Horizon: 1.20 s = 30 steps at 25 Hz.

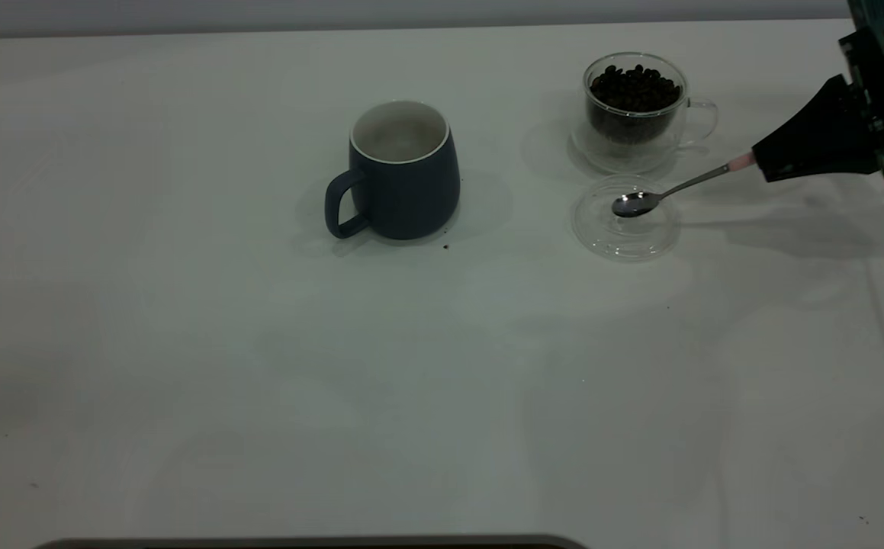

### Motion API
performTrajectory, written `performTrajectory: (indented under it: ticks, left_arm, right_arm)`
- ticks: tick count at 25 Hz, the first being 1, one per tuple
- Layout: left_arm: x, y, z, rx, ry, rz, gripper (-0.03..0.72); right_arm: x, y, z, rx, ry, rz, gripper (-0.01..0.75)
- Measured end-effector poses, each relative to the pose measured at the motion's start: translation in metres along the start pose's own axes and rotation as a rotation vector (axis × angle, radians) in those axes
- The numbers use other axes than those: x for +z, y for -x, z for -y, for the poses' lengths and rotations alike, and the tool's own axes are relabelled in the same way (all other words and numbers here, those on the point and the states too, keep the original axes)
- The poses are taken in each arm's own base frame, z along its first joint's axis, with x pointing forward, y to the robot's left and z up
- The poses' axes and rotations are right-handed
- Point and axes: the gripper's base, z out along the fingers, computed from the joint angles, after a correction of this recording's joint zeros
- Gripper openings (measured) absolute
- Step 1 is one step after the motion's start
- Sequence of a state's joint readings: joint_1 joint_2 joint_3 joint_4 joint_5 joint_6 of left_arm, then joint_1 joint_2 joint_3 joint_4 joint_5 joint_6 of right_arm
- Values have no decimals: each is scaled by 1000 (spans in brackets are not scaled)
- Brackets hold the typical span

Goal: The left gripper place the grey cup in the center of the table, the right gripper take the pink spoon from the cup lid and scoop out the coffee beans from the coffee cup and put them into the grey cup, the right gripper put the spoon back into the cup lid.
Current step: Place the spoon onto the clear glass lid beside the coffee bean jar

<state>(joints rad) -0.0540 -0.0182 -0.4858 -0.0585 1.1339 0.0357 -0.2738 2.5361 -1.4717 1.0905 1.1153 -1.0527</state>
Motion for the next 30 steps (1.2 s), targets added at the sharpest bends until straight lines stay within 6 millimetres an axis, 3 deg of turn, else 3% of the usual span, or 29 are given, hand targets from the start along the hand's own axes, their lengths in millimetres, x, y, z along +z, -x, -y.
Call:
performTrajectory:
  ticks: [6,16,30]
  left_arm:
    - [0,0,0,0,0,0,565]
    - [0,0,0,0,0,0,565]
    - [0,0,0,0,0,0,565]
  right_arm:
    - [17,-7,18,77,22,12,101]
    - [25,-8,23,39,38,31,146]
    - [31,-4,26,13,10,84,438]
